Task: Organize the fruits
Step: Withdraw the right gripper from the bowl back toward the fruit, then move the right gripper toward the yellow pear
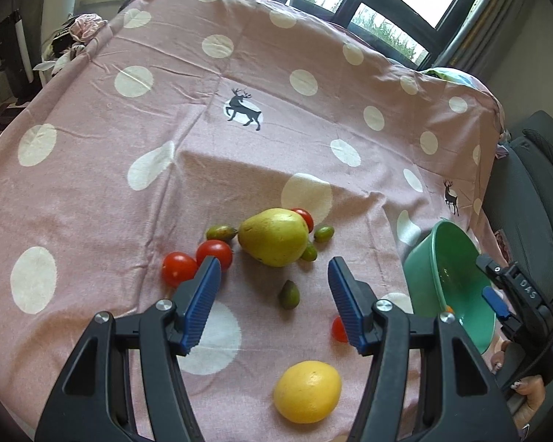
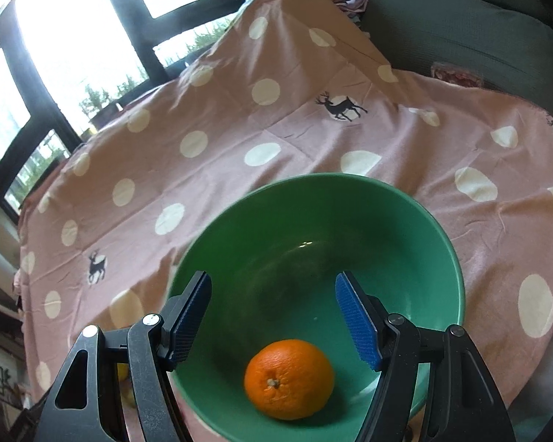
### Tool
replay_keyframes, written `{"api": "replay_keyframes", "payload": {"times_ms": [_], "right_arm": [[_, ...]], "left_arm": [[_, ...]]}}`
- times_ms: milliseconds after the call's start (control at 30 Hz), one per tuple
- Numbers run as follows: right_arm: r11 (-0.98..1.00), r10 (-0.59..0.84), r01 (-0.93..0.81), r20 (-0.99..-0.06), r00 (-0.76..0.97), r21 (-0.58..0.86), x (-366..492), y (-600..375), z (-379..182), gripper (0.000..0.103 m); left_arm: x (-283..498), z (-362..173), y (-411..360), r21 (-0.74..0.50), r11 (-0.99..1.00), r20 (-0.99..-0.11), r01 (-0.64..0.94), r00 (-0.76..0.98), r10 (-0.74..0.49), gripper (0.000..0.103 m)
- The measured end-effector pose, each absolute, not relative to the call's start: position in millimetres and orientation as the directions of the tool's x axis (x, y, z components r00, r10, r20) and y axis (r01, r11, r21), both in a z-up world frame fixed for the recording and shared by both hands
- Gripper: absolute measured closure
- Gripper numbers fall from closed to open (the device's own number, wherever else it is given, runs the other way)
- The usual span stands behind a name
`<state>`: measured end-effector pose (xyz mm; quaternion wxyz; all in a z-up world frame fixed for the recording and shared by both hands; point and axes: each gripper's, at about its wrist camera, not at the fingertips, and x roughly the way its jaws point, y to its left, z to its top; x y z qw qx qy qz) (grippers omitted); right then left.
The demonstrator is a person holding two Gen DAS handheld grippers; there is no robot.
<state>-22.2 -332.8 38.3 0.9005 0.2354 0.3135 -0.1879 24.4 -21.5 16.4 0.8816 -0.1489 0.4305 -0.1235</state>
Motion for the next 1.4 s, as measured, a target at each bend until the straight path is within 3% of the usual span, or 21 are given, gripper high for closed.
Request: {"api": "replay_keyframes", "payload": {"times_ms": [267, 700, 933, 1400], "right_arm": [[0.877, 0.007, 0.279, -0.590, 0.807, 0.391, -17, -284, 57, 0.033], [0.884, 0.261, 0.106, -0.669, 0.696, 0.455, 35, -209, 29, 0.032], [0.906, 0.287, 0.083, -0.747, 0.599, 0.415, 75, -175, 1, 0.032], [0.944, 0.204, 0.117, -0.824, 0.529, 0.309, 114, -153, -33, 0.033]], "left_arm": [[25, 8, -9, -0.314, 0.948, -0.764, 0.051, 0.580, -0.284, 0.041], [32, -5, 23, -0.347, 0.937, -0.776, -0.030, 0.570, -0.269, 0.039], [41, -18, 34, -0.346, 0.932, -0.798, -0.107, 0.556, -0.232, 0.040], [49, -26, 43, -0.338, 0.928, -0.810, -0.159, 0.551, -0.201, 0.041]]}}
